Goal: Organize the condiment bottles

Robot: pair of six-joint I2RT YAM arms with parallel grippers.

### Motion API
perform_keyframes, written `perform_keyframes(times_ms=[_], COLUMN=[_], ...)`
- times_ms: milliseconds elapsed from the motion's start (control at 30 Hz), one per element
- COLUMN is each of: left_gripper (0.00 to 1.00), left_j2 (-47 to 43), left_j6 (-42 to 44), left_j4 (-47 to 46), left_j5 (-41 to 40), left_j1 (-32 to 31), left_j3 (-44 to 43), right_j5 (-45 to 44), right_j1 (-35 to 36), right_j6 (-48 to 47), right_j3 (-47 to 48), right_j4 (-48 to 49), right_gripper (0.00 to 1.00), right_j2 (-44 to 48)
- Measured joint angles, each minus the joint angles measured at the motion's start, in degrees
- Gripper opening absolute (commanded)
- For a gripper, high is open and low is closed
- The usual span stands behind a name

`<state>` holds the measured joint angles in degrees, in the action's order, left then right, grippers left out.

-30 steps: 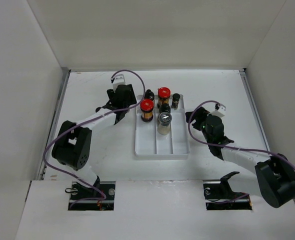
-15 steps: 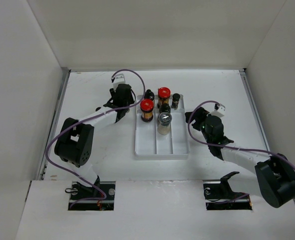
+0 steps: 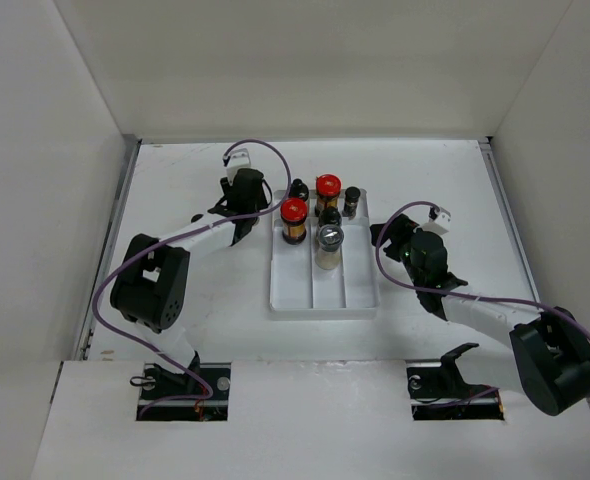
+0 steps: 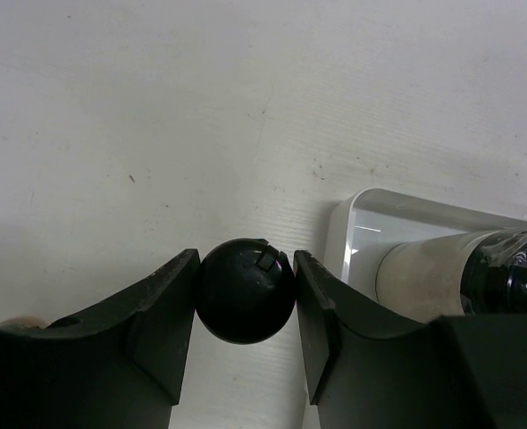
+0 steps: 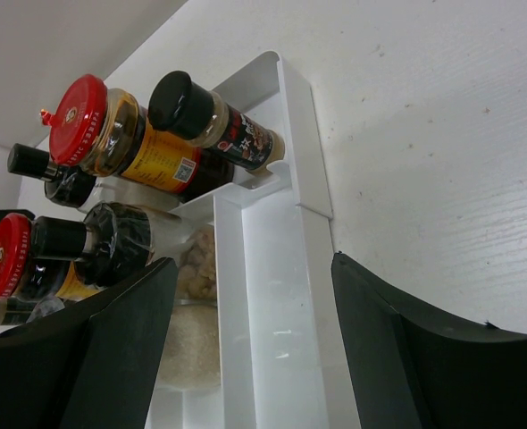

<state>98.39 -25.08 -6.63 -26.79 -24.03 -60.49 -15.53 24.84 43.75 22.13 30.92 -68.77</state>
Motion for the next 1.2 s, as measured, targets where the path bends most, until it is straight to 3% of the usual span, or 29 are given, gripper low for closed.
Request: perform_keyframes(times_ms=[167,300,567,900,1200], left_gripper=[0.31,0.31,0.32,0.32,0.32], left_j2=[-1.79,-9.09,-22.97,-23.43,-18.03], left_j6=[0.07,0.37,0.20,-3.08,-4.57], left_j4=[1.29,3.61,7.74,14.62,8.41], left_j5=[-1.07,-2.36,-3.98,-4.02,-3.87], left_j1=[-0.50,-2.25,-11.80,-22.34,-25.20], left_j3=[0.92,3.72,5.22,8.44,10.95], right_j5=[0.00,0.00,0.00,0.00,0.00], right_j1=[0.00,0.00,0.00,0.00,0.00], right_j6=[0.02,0.00,0.02,0.00,0.00], right_j3=[0.02,0.02,0.02,0.00,0.02], right_j4=[0.00,0.00,0.00,0.00,0.00], right_gripper=[0.77,0.77,0.77,0.77,0.77], right_j2=[0.00,0.00,0.00,0.02,0.02])
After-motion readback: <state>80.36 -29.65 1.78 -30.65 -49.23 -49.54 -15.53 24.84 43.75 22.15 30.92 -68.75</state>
